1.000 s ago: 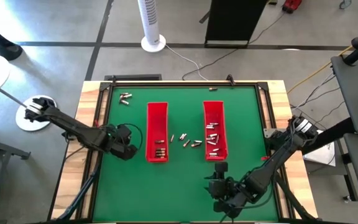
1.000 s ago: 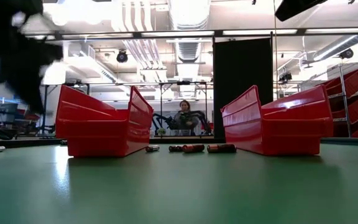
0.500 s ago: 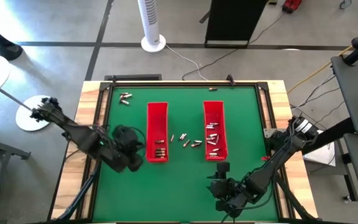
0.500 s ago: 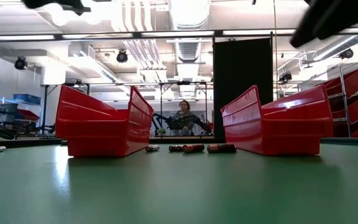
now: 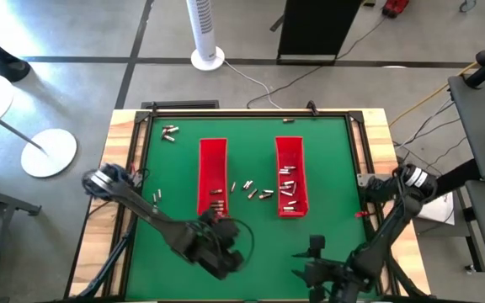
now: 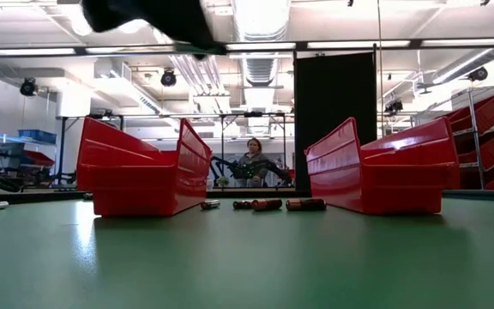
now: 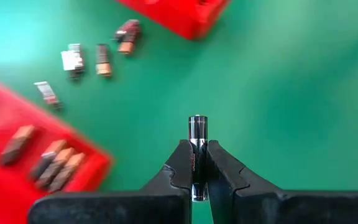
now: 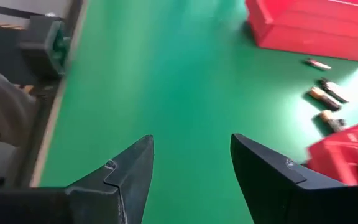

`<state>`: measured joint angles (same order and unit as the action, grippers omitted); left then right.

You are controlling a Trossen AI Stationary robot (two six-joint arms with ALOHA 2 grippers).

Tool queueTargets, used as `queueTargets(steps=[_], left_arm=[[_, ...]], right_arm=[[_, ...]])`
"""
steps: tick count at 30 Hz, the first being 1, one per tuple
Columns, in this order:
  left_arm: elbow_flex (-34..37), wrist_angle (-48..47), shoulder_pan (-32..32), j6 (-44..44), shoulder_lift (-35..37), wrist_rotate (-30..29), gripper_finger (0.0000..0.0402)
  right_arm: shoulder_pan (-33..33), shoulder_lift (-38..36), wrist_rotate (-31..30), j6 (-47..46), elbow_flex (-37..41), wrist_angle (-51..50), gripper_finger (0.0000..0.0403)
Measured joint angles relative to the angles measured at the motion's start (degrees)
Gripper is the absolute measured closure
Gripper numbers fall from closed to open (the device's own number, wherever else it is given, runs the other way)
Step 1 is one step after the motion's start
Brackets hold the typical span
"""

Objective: Sort batteries
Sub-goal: Put the silver battery into the right red bin

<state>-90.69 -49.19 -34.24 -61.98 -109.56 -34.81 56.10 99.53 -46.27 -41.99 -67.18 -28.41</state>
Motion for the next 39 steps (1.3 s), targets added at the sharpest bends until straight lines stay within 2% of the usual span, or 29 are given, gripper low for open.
queueTargets(steps=[11, 19, 25, 32, 35, 39], left_arm=[[-20.18, 1.17, 2.16, 4.49, -22.0, 7.41, 0.04], [-32.72, -0.98, 3.28, 8.52, -34.15, 11.06, 0.0398], [-43.37, -6.71, 3.21, 10.37, -40.67, 11.58, 0.0349], [-43.68, -10.62, 2.51, 10.61, -39.82, 9.43, 0.0288], [-44.0, -12.69, 1.08, 11.94, -37.46, 6.41, 0.026], [-43.96, -17.03, -2.48, 12.03, -32.24, -1.65, 0.0229]], right_arm=[[1.39, 6.72, 0.12, 2.52, 0.89, 9.5, 0.0195], [0.78, 8.7, 0.91, 4.02, 4.99, 18.2, 0.0195], [-1.33, 8.63, 5.34, 9.41, 9.57, 29.58, 0.0195], [-5.05, 8.61, 5.97, 16.53, 11.36, 33.72, 0.0195], [-7.06, 8.57, 7.95, 20.74, 12.15, 37.78, 0.0195], [-10.59, 8.57, 13.09, 25.53, 13.45, 43.26, 0.0195]])
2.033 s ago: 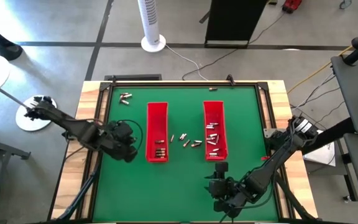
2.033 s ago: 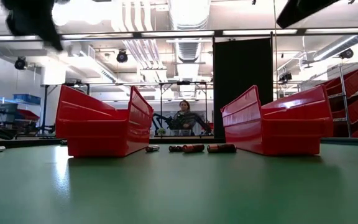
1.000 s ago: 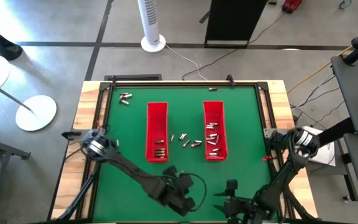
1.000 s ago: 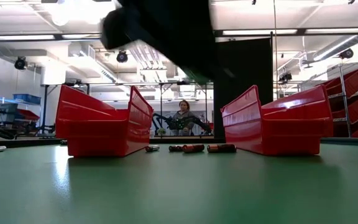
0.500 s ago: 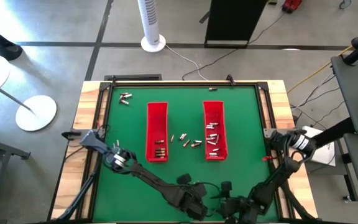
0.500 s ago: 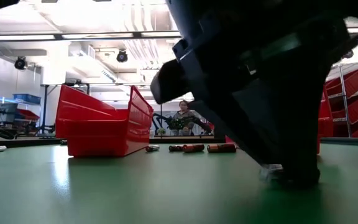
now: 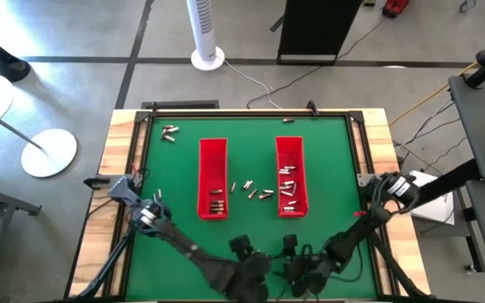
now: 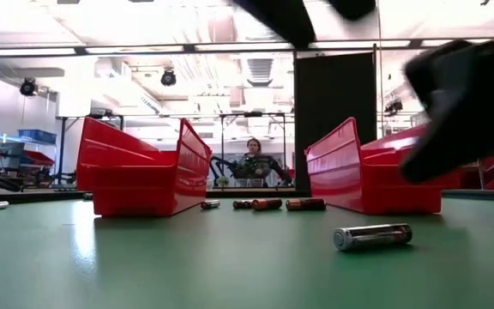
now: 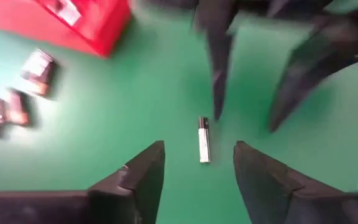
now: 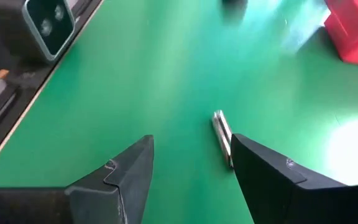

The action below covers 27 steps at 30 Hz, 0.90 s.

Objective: Sort batteries
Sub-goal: Put the silver battery into the right red bin

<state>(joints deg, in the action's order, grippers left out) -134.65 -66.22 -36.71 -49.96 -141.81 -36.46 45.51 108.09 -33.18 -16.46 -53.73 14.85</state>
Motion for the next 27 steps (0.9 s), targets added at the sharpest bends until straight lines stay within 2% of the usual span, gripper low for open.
queueTargets(steps=[4, 8, 16, 21, 27], left_arm=[[0.3, -3.67, -3.64, -1.26, 2.5, -6.46, 0.0212], [0.44, -7.55, -5.1, -3.95, 3.98, -7.54, 0.0212], [3.42, -7.42, -5.28, -4.0, 3.96, 0.31, 0.0237], [5.18, -4.35, -5.2, -3.07, 3.99, 4.06, 0.0247], [5.16, 9.57, -4.74, 5.33, 4.12, 7.66, 0.0248]], right_arm=[[-3.79, 0.0, 3.35, 4.32, 0.14, 2.64, 0.0199], [-7.13, 0.25, 9.71, 5.92, 0.17, 3.16, 0.0209], [-10.1, 6.24, 12.36, 4.14, -0.08, 5.42, 0.0247], [-10.29, 8.4, 15.05, 1.6, 0.24, 5.2, 0.0289], [-10.17, 8.77, 16.63, 0.61, 0.28, 3.32, 0.0364]])
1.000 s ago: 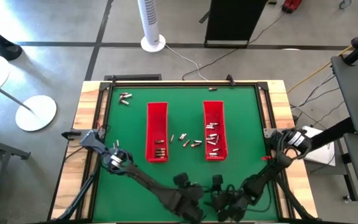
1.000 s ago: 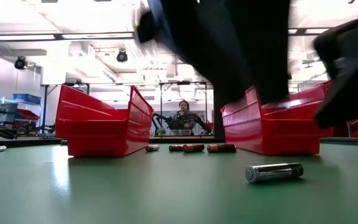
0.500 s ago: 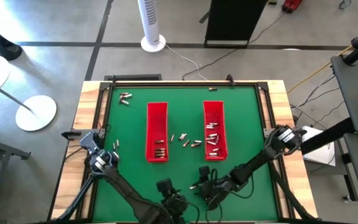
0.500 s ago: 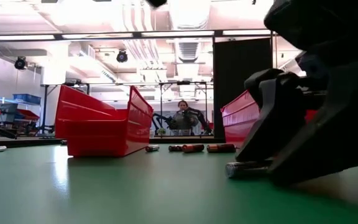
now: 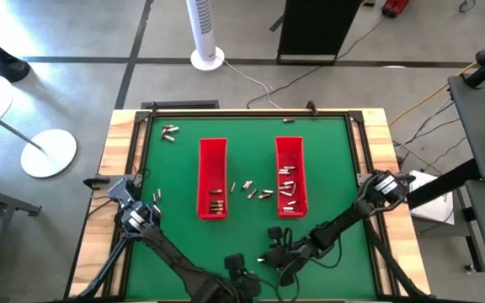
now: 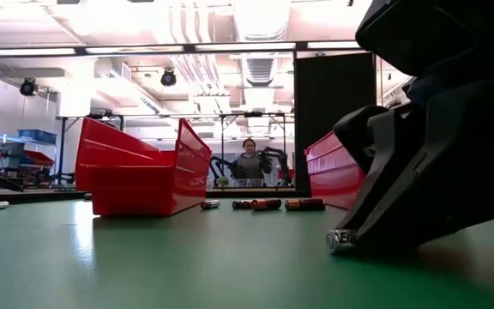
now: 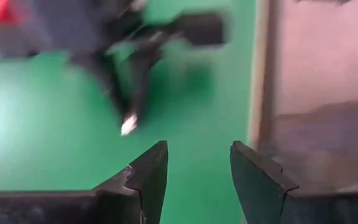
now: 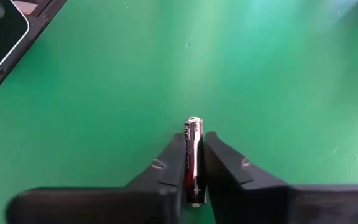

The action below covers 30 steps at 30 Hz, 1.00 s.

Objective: Sort batteries
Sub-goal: Put the silver battery into the right red bin

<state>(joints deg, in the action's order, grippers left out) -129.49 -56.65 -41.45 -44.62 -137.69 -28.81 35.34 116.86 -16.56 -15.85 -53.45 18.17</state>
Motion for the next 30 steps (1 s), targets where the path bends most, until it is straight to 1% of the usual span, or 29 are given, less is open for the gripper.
queueTargets(steps=[2, 4, 6, 11, 14, 16, 20, 22, 24, 27, 30], left_arm=[[0.0, 4.19, 0.34, 2.99, 0.0, 1.13, 0.0248], [0.0, 6.92, 0.56, 5.17, 0.02, 1.32, 0.0248], [0.0, 7.74, 0.59, 6.65, 0.24, 1.25, 0.0248], [0.02, 9.22, 0.53, 8.69, 2.01, -1.47, 0.0248], [2.46, 12.68, 0.53, 10.08, 3.07, -1.43, 0.0248], [6.55, 17.55, 0.87, 10.68, 3.83, 0.6, 0.0248], [18.35, 30.42, 2.22, 11.39, 6.47, 3.68, 0.0248], [25.28, 37.09, 2.78, 11.41, 9.31, 4.32, 0.0248], [32.5, 42.26, 2.84, 11.35, 13.72, 3.93, 0.0248], [43.75, 49.95, 2.25, 12.06, 21.53, -0.53, 0.0248], [54.53, 55.22, 0.74, 13.11, 30.07, -8.8, 0.0248]], right_arm=[[0.02, 0.0, 0.02, 0.51, 0.02, -0.08, 0.0379], [0.02, -0.06, 0.04, 0.69, 0.07, -0.08, 0.038], [0.02, -0.31, 0.05, 0.48, 0.09, -0.6, 0.0379], [0.89, -1.83, 0.0, -0.8, 0.11, -4.52, 0.038], [1.77, -4.22, -0.39, -1.31, 0.15, -8.87, 0.0381], [2.32, -6.38, -0.57, -2.16, 0.19, -12.18, 0.0382], [3.33, -10.36, -0.88, -3.51, 0.24, -19.5, 0.0382], [3.78, -12.24, -0.76, -4.24, 0.36, -23.42, 0.0383], [4.16, -13.73, -0.54, -5.67, 0.48, -26.38, 0.0383], [4.62, -15.79, 0.04, -7.18, 0.63, -30.5, 0.0384], [4.81, -16.93, 0.39, -8.07, 0.63, -32.51, 0.0384]])
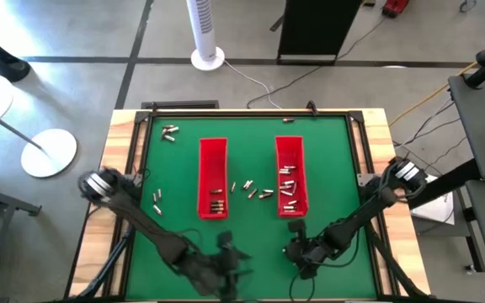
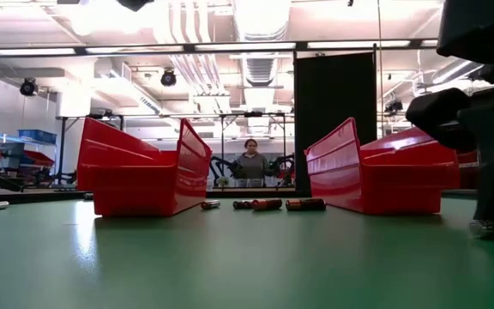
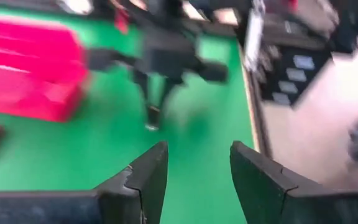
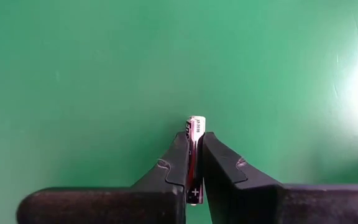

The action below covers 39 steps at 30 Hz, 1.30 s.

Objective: Sort batteries
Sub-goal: Put the silver battery into the right red bin

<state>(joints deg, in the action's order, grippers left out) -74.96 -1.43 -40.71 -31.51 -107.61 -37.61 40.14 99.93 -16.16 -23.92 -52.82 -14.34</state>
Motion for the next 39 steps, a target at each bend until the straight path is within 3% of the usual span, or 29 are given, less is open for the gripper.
queueTargets(steps=[6, 15, 21, 25, 31, 39], left_arm=[[19.68, 22.0, -3.15, 10.64, 12.81, -12.66, 0.0248], [40.66, 67.99, -3.67, 34.87, 16.74, -13.96, 0.0248], [48.61, 88.05, -3.57, 44.57, 17.14, -13.98, 0.0248], [51.36, 91.42, -3.39, 47.61, 18.09, -14.31, 0.0248], [51.84, 91.11, -3.46, 52.34, 23.28, -17.04, 0.0248], [48.58, 76.31, -3.91, 50.18, 28.75, -17.41, 0.0248]], right_arm=[[0.0, -0.21, -0.99, -0.55, 0.02, 0.16, 0.0384], [-0.02, -6.01, -2.89, 0.54, -0.04, 1.26, 0.0396], [-1.52, -12.73, -3.33, 0.71, -0.21, -2.94, 0.0396], [-1.88, -11.56, -2.84, -0.65, 0.04, -3.26, 0.0396], [-1.7, -3.1, -1.76, -3.15, 0.84, 1.39, 0.0395], [-1.28, 2.21, -3.83, -5.36, 0.72, 8.65, 0.0387]])
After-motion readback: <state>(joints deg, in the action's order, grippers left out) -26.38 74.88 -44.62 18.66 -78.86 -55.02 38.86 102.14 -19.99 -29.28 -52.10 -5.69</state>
